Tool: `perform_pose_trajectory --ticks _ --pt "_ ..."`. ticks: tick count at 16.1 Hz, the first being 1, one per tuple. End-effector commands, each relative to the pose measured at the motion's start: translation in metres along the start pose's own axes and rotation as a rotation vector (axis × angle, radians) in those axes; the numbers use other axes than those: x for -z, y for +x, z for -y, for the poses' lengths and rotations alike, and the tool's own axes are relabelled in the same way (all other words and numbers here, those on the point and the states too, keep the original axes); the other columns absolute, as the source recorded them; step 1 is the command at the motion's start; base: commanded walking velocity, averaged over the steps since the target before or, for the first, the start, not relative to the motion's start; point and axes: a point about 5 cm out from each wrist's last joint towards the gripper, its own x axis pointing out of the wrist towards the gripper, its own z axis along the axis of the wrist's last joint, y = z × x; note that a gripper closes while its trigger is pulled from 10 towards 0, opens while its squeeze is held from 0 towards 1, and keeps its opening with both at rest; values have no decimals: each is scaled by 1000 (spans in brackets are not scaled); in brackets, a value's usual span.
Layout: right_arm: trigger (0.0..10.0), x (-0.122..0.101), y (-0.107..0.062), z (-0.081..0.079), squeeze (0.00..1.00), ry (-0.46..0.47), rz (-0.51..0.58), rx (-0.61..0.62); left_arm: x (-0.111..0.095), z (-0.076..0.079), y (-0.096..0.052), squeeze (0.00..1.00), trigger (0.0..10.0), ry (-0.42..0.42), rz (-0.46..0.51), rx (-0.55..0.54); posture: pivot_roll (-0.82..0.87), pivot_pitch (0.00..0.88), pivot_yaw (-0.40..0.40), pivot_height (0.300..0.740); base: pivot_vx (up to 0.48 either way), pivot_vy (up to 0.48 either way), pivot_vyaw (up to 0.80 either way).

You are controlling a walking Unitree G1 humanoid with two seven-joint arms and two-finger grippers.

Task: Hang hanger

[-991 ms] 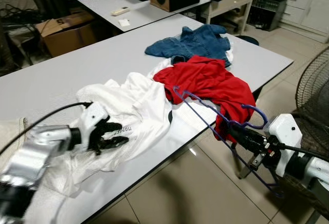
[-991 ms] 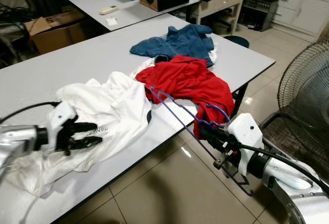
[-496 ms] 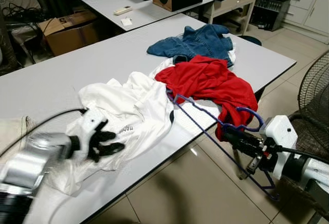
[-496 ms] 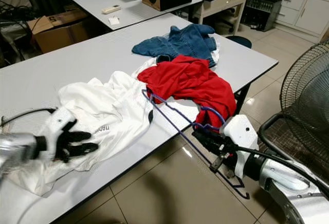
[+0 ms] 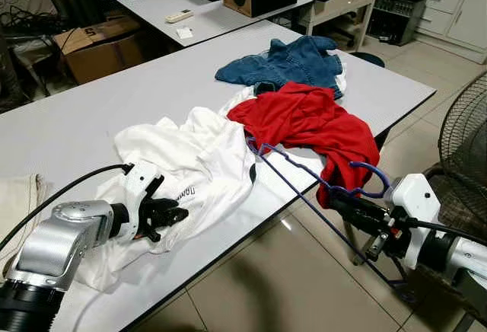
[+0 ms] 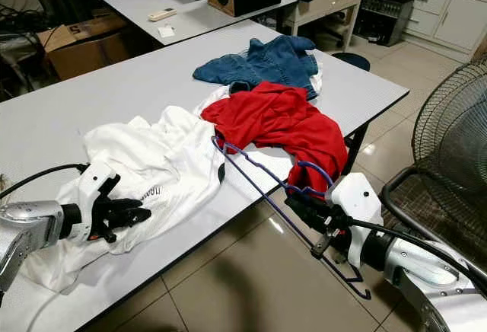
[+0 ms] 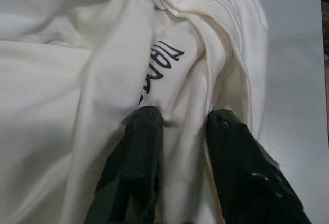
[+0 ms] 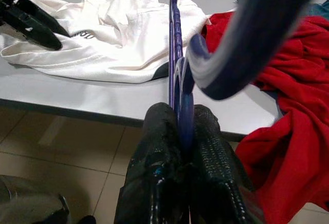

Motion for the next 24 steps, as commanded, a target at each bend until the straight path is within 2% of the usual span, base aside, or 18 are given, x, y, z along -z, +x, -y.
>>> perform_pose_trajectory --ticks 1,2,6,7,8,9,10,11,13,14,16,20,21,22,23,24 --pt "10000 -5 -1 -2 0 -18 8 -15 -14 -3 -3 0 0 47 69 -16 -36 15 92 740 0 0 0" --pt "10000 -5 -1 -2 0 -18 7 -13 -18 -5 -4 0 0 52 91 -26 -34 15 90 740 0 0 0" --pt "10000 -4 0 -2 0 -17 7 -16 -12 -5 -5 0 0 88 37 -10 -34 18 91 740 0 0 0" --pt "10000 -4 -1 -2 0 -16 6 -17 -17 -3 -6 0 0 104 83 14 -33 19 89 740 0 0 0" --pt "10000 -4 -2 -2 0 -15 3 -17 -20 4 -9 0 3412 100 102 89 -32 19 89 740 0 0 0" --pt "10000 -4 -2 -2 0 -15 2 -19 -18 5 -10 0 5647 107 84 100 -32 19 89 740 0 0 0" --pt "10000 -4 -2 -2 0 -14 1 -20 -15 7 -10 0 8588 116 59 114 -32 18 89 740 0 0 0" --pt "10000 -4 -2 -3 0 -14 -1 -24 -7 12 -12 0 10000 128 10 166 -32 18 89 740 0 0 0" --pt "10000 -4 -1 -2 0 -14 -2 -27 -6 18 -12 0 10000 101 5 213 -29 22 86 740 0 0 0" --pt "10000 -3 -1 -3 0 -13 -4 -31 -5 16 -10 1000 10000 97 12 171 -29 22 86 740 0 0 0" --pt "10000 -3 -1 -4 0 -13 -4 -36 -4 12 -8 1000 10000 111 7 122 -28 24 82 740 0 0 0" --pt "10000 -3 -1 -5 0 -11 -12 -54 -4 4 -13 1000 10000 174 -21 42 -28 24 80 740 0 0 0" --pt "10000 -2 -1 -5 0 -11 -14 -57 -5 3 -14 510 10000 180 -25 31 -27 24 81 740 0 0 0" --pt "10000 -2 -1 -5 0 -11 -13 -56 -5 2 -15 157 10000 178 -29 32 -27 23 81 740 0 0 0" --pt "10000 -2 0 -5 0 -12 -13 -58 -5 1 -16 0 10000 174 -33 28 -27 23 81 740 0 0 0" --pt "10000 -2 0 -6 0 -12 -14 -59 -3 1 -17 0 10000 171 -41 29 -26 23 82 740 0 0 0"
